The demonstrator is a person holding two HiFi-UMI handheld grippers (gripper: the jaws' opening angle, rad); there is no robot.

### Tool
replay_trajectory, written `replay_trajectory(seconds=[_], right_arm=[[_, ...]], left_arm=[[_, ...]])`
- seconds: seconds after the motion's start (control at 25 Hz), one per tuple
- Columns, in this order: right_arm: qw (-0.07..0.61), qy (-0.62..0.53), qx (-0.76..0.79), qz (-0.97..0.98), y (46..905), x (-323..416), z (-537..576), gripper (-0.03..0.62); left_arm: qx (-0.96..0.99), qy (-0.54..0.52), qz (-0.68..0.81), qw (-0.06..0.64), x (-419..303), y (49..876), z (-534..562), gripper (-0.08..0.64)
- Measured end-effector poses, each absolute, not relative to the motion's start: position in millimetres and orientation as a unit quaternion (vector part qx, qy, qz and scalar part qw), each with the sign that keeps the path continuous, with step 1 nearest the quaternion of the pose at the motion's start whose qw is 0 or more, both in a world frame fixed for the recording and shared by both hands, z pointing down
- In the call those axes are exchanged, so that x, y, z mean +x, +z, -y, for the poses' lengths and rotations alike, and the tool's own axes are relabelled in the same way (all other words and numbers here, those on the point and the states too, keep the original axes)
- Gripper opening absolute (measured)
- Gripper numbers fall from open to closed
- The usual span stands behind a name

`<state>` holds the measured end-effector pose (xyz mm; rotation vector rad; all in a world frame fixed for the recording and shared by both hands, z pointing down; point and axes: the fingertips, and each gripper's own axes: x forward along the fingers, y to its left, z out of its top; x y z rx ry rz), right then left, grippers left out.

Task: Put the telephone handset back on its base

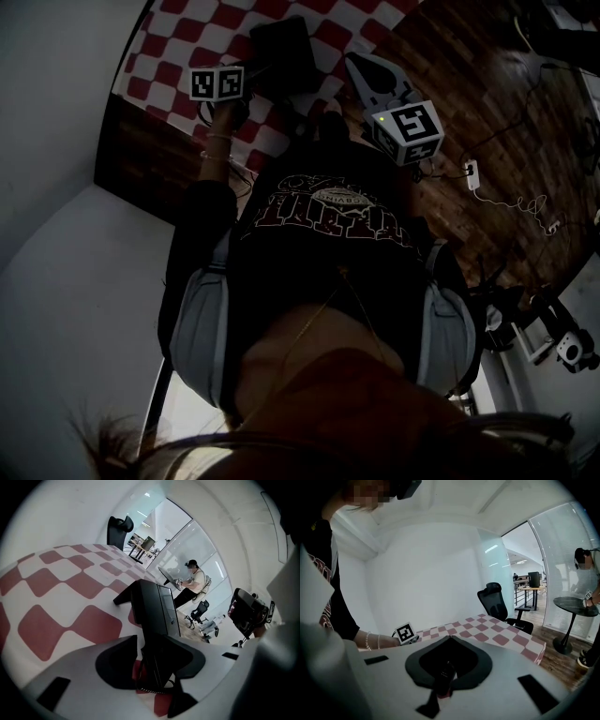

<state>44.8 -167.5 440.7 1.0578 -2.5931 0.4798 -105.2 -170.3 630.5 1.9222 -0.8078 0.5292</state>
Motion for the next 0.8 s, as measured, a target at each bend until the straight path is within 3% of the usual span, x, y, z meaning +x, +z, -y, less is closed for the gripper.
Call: replay_trajectory(seconds=[0.8], right_arm=[[0.162,0.155,0.328,0.918,453.5,30.1,165.4,0.018]], left_arm=[[0.760,0.306,0.439,0.369,-104.6,625.5,168.2,0.173]])
